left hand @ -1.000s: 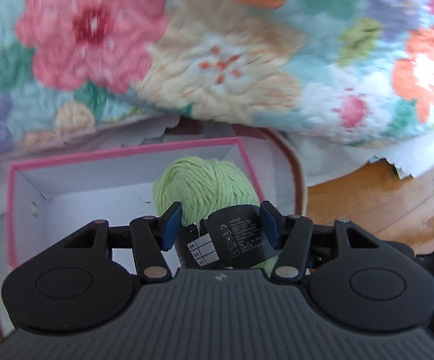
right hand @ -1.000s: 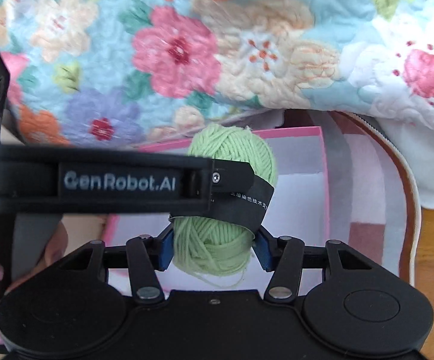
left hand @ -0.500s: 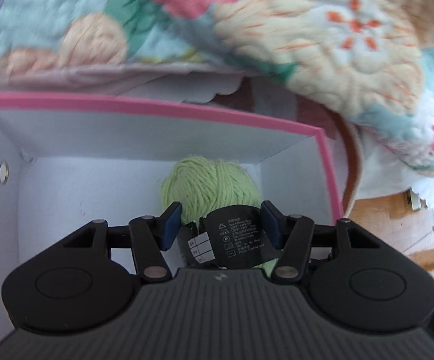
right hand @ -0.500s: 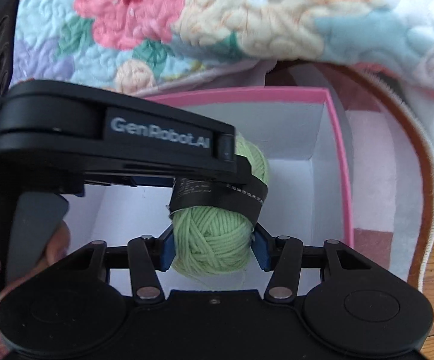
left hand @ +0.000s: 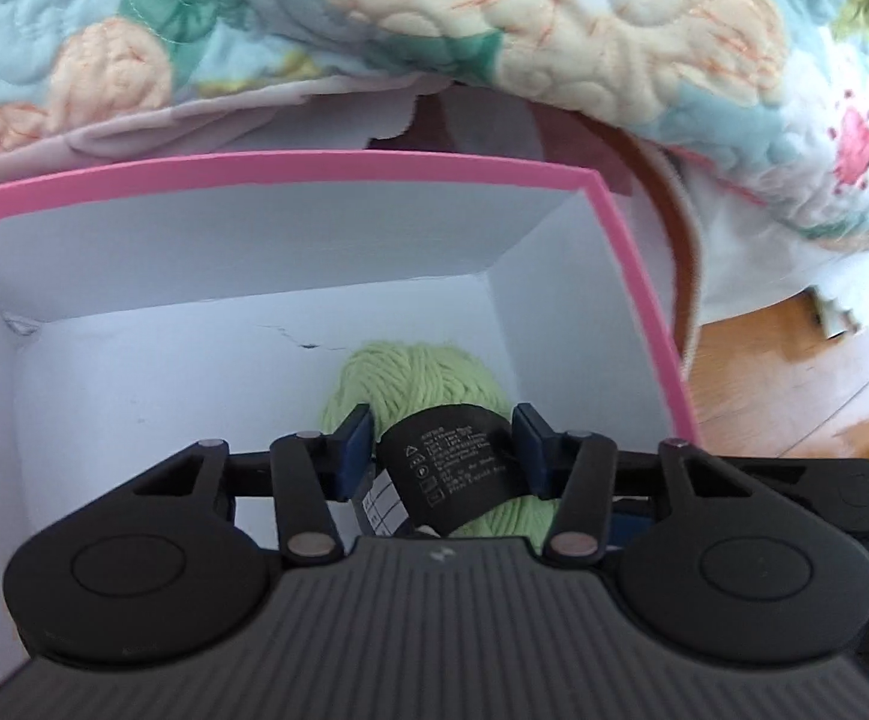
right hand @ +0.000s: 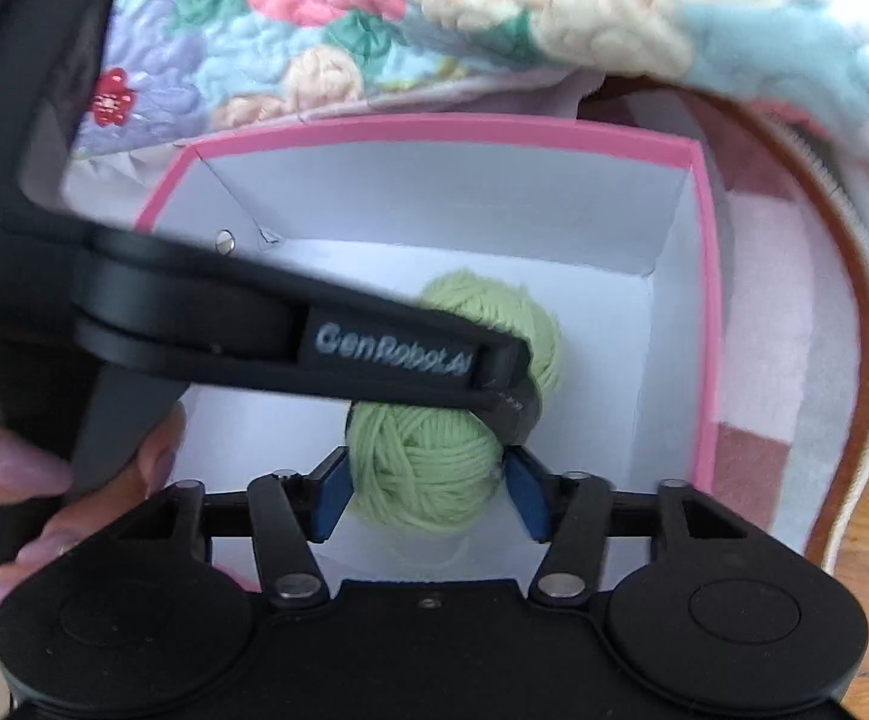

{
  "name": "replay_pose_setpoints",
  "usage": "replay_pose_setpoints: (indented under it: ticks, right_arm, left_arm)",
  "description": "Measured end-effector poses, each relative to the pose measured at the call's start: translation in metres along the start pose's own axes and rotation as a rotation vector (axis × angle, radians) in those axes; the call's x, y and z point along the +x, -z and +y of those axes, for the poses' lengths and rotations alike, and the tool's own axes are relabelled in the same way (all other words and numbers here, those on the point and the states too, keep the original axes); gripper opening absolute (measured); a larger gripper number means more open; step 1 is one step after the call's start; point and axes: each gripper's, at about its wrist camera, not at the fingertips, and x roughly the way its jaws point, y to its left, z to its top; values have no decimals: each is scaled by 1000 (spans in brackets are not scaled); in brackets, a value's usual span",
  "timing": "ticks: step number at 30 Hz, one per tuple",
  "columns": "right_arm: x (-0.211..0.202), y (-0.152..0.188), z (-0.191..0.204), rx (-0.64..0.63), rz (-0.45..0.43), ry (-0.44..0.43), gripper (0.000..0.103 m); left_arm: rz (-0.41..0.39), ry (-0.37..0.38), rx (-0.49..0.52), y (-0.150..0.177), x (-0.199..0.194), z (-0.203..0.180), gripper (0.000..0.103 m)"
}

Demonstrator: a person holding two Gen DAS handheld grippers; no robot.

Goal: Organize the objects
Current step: 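Carry the yarn ball with the right gripper into the pink box, then open the right gripper to release the yarn in the box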

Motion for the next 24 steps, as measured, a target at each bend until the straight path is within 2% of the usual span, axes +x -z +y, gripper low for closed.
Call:
replay_pose_setpoints:
  ticks: [2, 5, 7, 11, 14, 15, 17, 19, 22, 23, 24]
  right_arm:
    - [-7, 2, -3, -31, -14, 4, 49]
    - [-6, 6, -4, -77, -49, 61, 45]
    - [-4, 9, -1, -92, -87, 101, 44]
    - [5, 7, 6, -88, -169, 207, 43]
    - [9, 5, 10, -77, -199, 237, 43]
    - [10, 4, 10, -80, -201, 236, 43]
    - [9, 4, 9, -92, -194, 216, 45]
    - [1, 6, 3, -78, -187, 154, 48]
    - [-12, 10, -11, -47, -191, 77, 47]
    - [-13, 11, -15, -50, -183, 69, 38]
    - [-14, 12, -17, -60, -179, 69, 23]
  left_arm:
    - [-6, 21, -31, -4, 4, 2, 47]
    - [-35, 18, -29, -8, 11, -2, 47]
    - [-55, 16, -61, -12, 10, 3, 47]
    - [-60, 14, -124, -21, 7, 12, 57]
    - [-50, 11, -158, -18, 4, 19, 65]
    - [-51, -1, -175, -16, 4, 21, 69]
    - [-44, -5, -194, -11, 4, 22, 67]
    - [-13, 3, -155, -9, 12, 16, 50]
    - [-34, 5, -88, -5, 18, -1, 47]
    - [-33, 20, -94, -6, 21, -5, 47]
    - [-26, 32, -112, -8, 25, -7, 47]
